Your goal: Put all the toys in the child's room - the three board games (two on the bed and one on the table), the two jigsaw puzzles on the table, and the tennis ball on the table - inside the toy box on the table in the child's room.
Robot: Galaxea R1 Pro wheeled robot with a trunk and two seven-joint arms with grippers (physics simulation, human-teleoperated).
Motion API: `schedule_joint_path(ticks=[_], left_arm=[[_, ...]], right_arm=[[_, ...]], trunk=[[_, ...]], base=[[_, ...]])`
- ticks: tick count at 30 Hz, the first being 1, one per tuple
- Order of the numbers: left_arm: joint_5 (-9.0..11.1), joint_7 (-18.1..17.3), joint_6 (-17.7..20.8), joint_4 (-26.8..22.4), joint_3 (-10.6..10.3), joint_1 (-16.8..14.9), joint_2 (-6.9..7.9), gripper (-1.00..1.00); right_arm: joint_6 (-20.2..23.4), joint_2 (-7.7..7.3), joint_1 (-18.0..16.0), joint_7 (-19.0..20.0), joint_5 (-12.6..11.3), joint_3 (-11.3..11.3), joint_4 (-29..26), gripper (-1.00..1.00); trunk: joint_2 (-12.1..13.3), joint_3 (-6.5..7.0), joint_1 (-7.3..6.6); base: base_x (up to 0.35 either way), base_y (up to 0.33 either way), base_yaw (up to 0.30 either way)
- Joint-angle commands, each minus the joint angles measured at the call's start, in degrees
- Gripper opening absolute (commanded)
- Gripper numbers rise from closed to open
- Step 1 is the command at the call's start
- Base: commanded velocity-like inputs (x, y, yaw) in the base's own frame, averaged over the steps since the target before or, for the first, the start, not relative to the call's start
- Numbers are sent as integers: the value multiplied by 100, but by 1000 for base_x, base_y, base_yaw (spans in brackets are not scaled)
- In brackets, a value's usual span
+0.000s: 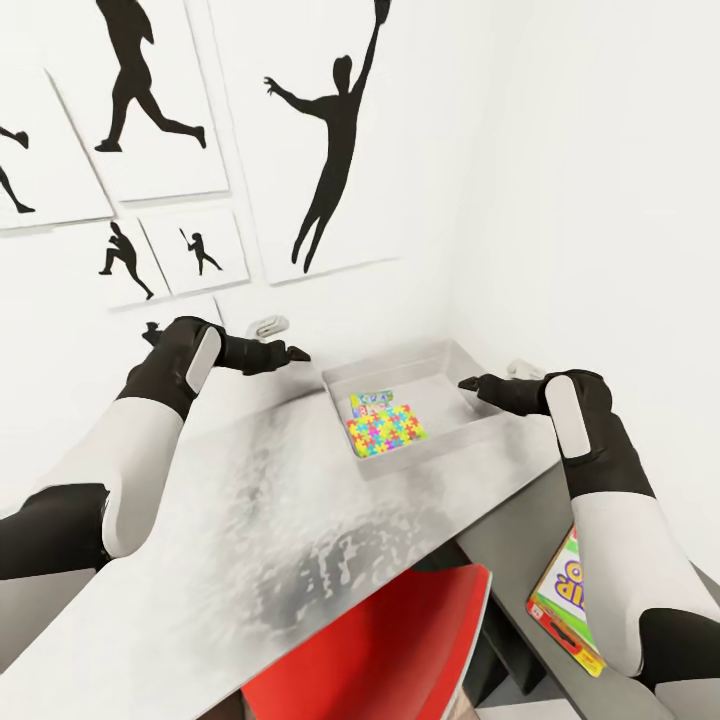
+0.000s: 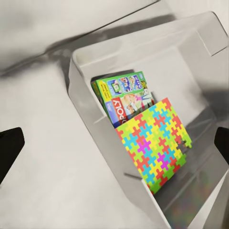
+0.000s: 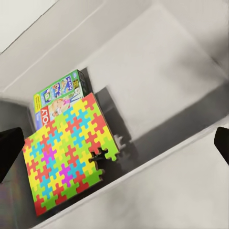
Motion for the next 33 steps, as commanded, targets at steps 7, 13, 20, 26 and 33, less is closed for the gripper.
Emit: schedule_joint_path(ticks=[7, 13, 20, 26, 33], left_arm=[[33, 12, 40, 0, 17, -5, -2, 100], [33, 5, 45, -1, 13, -4, -2, 100], [33, -4, 44, -1, 12, -2, -2, 100], [33, -5, 40, -4, 12, -1, -2, 100], [33, -7, 37, -5, 5, 0, -2, 100]], right_arm=[[22, -12, -3, -45, -48, -10, 2, 100], [22, -20, 24, -42, -56, -21, 2, 100], [22, -26, 70, -37, -57, -30, -5, 100], [22, -24, 74, -37, -56, -23, -6, 100], [22, -24, 88, -36, -42, -28, 0, 100]], trunk=[[-11, 55, 4], [-11, 112, 4], [-11, 178, 4], [-11, 235, 4], [-11, 302, 4]], base=[[0, 0, 69], [0, 0, 80], [0, 0, 74], [0, 0, 15], [0, -3, 2]])
